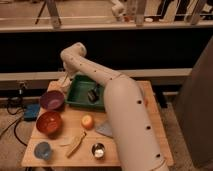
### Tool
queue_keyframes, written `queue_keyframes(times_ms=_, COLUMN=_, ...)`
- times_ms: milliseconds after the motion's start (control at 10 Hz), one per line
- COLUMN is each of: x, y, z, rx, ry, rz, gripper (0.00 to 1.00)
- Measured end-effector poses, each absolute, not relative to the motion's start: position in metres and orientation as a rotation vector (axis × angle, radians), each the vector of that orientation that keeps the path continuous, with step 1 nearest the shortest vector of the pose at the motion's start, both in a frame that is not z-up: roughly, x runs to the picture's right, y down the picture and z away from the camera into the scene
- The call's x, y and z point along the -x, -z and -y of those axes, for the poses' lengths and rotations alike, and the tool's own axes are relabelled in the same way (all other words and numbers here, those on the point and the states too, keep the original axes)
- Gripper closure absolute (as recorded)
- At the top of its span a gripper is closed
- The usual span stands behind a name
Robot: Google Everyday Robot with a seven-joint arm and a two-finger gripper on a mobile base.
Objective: Place fork in paper cup
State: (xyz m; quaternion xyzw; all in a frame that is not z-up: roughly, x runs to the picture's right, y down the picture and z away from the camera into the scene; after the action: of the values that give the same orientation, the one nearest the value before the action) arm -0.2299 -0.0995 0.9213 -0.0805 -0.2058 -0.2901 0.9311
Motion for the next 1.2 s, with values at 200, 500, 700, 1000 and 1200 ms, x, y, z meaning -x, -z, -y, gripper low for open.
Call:
queue_keyframes(times_ms=200, x=0.235, y=-0.918, z=0.098, rx=0.151, ry=0.636, rz=0.426, gripper=0.97)
queue_keyframes(times_ms=500, x=0.244, y=-0.914, z=0.097, rx=0.139, ry=0.684, rz=0.431, gripper=0.97)
queue_keyframes(times_ms=700, x=0.245, y=-0.913, z=0.097, rx=0.134, ry=0.709, rz=0.422, gripper=0.89)
queue_keyframes(times_ms=1000, x=0.25, y=-0.912, z=0.096, rx=0.128, ry=0.73, rz=0.404, gripper=0.59)
queue_keyframes(times_ms=1200, x=0.251, y=-0.911, z=0.097, rx=0.128, ry=0.735, rz=0.384, gripper=0.41)
